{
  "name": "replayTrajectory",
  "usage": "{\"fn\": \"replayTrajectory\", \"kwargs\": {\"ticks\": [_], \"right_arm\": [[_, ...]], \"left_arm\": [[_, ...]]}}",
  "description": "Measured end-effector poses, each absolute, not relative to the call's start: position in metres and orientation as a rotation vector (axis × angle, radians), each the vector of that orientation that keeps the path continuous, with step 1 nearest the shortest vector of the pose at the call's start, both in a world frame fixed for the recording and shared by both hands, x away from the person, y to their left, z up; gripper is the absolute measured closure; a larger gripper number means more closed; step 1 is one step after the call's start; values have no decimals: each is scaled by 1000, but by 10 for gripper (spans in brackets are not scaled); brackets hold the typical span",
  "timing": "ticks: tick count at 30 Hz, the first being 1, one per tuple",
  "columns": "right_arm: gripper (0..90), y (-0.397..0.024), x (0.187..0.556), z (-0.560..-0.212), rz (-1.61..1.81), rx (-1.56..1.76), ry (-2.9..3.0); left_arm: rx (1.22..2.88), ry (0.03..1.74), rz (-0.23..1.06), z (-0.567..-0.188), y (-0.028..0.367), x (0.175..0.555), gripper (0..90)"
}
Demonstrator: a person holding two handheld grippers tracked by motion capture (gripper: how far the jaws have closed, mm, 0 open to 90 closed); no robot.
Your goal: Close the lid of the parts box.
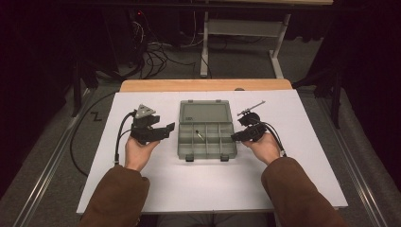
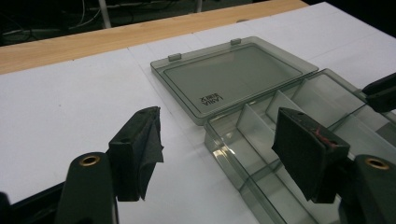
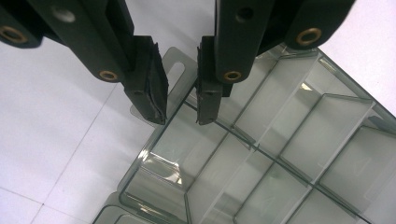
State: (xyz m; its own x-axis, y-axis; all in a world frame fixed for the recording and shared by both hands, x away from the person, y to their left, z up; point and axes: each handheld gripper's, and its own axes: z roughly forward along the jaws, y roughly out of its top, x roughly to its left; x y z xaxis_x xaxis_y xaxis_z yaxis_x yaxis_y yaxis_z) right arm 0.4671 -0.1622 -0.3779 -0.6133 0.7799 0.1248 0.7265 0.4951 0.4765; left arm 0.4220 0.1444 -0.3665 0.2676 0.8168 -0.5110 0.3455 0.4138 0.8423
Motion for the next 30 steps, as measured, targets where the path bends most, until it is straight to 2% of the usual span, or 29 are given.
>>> {"fn": "replayTrajectory", "kwargs": {"ticks": [14, 30], "right_arm": [[752, -162, 466, -378, 762, 1328, 2615], [758, -161, 468, -377, 739, 1318, 2632]], "left_arm": [[1265, 1392, 368, -370, 129, 460, 385], [1308, 1504, 331, -378, 118, 505, 388]]}}
